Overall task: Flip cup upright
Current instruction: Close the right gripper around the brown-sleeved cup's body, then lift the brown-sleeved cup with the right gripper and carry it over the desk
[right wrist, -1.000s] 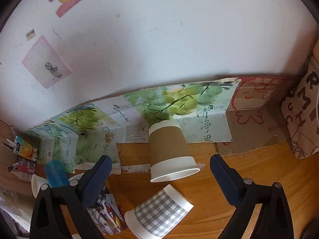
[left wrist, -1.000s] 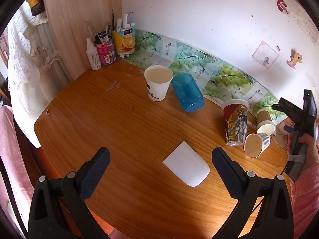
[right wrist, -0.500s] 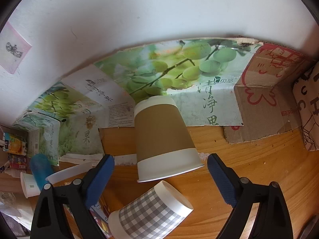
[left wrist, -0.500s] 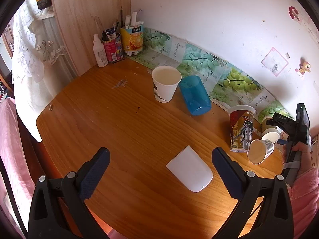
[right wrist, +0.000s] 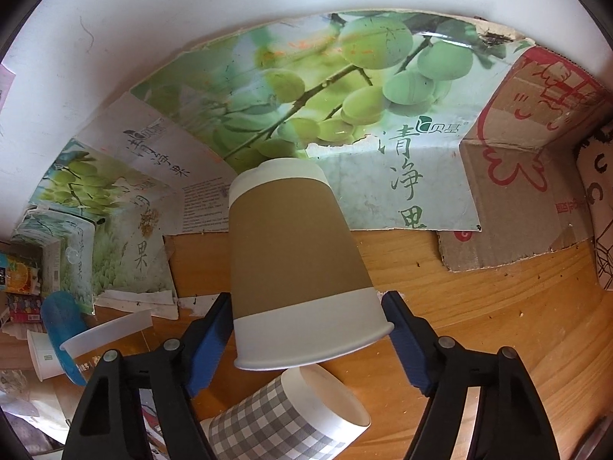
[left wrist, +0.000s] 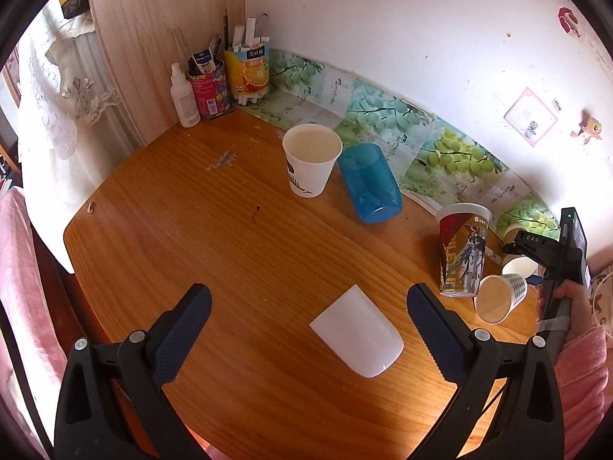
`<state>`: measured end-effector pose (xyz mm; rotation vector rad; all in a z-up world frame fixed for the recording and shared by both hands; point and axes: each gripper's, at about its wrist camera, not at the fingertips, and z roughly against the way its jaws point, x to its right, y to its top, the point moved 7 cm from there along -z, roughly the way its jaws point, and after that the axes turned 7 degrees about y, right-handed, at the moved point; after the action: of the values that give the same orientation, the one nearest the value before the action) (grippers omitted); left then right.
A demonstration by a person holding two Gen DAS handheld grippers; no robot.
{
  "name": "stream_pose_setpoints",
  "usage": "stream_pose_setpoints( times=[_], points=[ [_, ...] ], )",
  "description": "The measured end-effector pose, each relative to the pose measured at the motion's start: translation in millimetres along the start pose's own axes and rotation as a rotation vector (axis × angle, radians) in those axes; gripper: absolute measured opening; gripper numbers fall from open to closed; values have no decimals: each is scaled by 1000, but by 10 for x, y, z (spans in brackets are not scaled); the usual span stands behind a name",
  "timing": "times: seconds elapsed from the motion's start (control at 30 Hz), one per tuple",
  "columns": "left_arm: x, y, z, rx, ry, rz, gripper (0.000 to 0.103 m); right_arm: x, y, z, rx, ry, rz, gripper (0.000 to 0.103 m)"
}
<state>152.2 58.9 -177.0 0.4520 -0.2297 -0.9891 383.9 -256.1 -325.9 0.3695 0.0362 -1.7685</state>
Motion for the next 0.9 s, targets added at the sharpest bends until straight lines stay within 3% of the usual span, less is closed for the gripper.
stream_pose_setpoints(
  times=[0.47,0.9],
  points=[
    [175,-29,-59,-18,-20,-20,102,87,-1,-39,-5,27,35,72],
    [213,-85,84,11,-46,-26,102,-41,24,398,63,87,98,71]
  ],
)
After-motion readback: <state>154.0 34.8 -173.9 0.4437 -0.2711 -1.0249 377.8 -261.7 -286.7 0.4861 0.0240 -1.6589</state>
